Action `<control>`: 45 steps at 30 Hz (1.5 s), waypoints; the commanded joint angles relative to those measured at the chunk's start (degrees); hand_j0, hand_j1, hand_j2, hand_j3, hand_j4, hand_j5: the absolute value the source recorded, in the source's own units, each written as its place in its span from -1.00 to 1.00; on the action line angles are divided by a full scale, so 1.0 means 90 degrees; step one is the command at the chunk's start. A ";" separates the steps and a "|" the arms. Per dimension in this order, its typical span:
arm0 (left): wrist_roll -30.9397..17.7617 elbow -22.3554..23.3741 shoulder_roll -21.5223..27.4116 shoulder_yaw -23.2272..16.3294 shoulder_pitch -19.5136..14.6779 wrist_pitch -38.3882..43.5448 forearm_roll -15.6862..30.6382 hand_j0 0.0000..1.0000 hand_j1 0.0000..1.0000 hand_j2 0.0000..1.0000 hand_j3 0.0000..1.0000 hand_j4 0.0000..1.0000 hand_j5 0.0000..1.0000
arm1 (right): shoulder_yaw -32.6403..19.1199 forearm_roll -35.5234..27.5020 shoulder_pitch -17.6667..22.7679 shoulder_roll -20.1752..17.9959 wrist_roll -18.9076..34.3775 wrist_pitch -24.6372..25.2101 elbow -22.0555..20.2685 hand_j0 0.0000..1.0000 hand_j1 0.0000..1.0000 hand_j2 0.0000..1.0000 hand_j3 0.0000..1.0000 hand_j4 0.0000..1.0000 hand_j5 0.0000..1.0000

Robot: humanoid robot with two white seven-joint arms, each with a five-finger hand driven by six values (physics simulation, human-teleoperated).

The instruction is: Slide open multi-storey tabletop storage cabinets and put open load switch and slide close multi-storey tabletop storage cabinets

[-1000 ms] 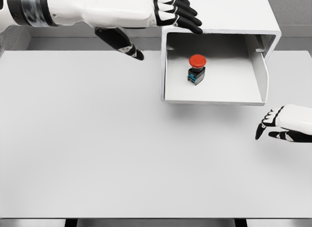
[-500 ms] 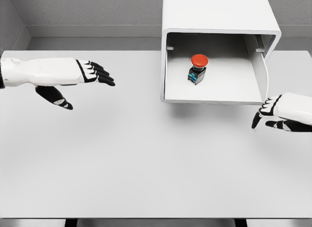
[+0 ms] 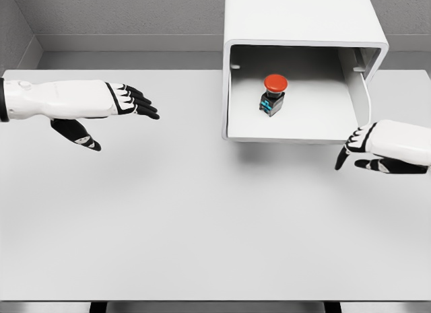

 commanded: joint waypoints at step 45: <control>0.0003 0.0037 -0.0023 0.0006 0.0010 0.0018 0.0049 1.00 1.00 1.00 1.00 1.00 1.00 | 0.1915 0.0393 -0.2334 0.1469 -0.0002 0.0015 0.1600 0.15 0.15 0.15 0.15 0.15 0.15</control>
